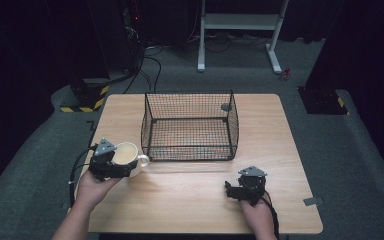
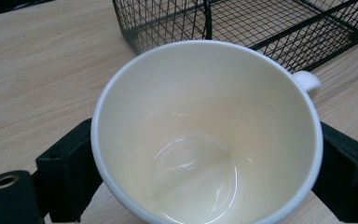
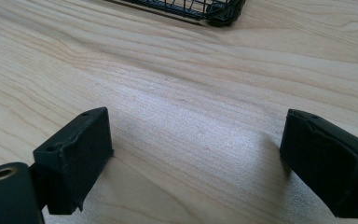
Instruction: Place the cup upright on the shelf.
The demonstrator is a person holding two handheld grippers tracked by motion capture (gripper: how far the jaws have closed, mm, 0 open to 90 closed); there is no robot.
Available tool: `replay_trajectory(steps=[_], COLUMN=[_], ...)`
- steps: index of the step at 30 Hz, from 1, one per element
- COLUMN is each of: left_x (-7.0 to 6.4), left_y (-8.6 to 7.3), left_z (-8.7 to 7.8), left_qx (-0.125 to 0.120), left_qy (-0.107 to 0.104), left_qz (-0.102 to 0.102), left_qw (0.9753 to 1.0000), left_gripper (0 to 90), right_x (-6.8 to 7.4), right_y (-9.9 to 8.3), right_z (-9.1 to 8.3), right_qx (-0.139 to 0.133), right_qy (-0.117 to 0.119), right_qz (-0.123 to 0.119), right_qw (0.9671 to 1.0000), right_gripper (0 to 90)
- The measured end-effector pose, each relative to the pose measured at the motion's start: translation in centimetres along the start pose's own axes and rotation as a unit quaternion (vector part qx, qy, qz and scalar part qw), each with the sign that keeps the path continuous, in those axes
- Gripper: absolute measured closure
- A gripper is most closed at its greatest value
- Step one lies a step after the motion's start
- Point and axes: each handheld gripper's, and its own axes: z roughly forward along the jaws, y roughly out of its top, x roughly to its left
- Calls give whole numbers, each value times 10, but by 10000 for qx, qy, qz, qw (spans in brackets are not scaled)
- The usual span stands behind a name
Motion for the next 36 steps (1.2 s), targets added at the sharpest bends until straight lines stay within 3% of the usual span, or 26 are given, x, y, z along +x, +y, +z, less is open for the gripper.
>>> replay_trajectory(steps=[18, 36], left_x=[-27, -59], left_y=[34, 77], left_z=[-10, 6], left_qx=[-267, -382], left_qy=[-207, -339], left_qz=[184, 406], left_qw=[9993, 9979], left_gripper=[96, 96], right_x=[0, 0], right_y=[0, 0], right_z=[0, 0], right_qx=[1, -3], right_qy=[-1, 7], right_qz=[1, -24], right_qw=[10000, 10000], right_gripper=[86, 86])
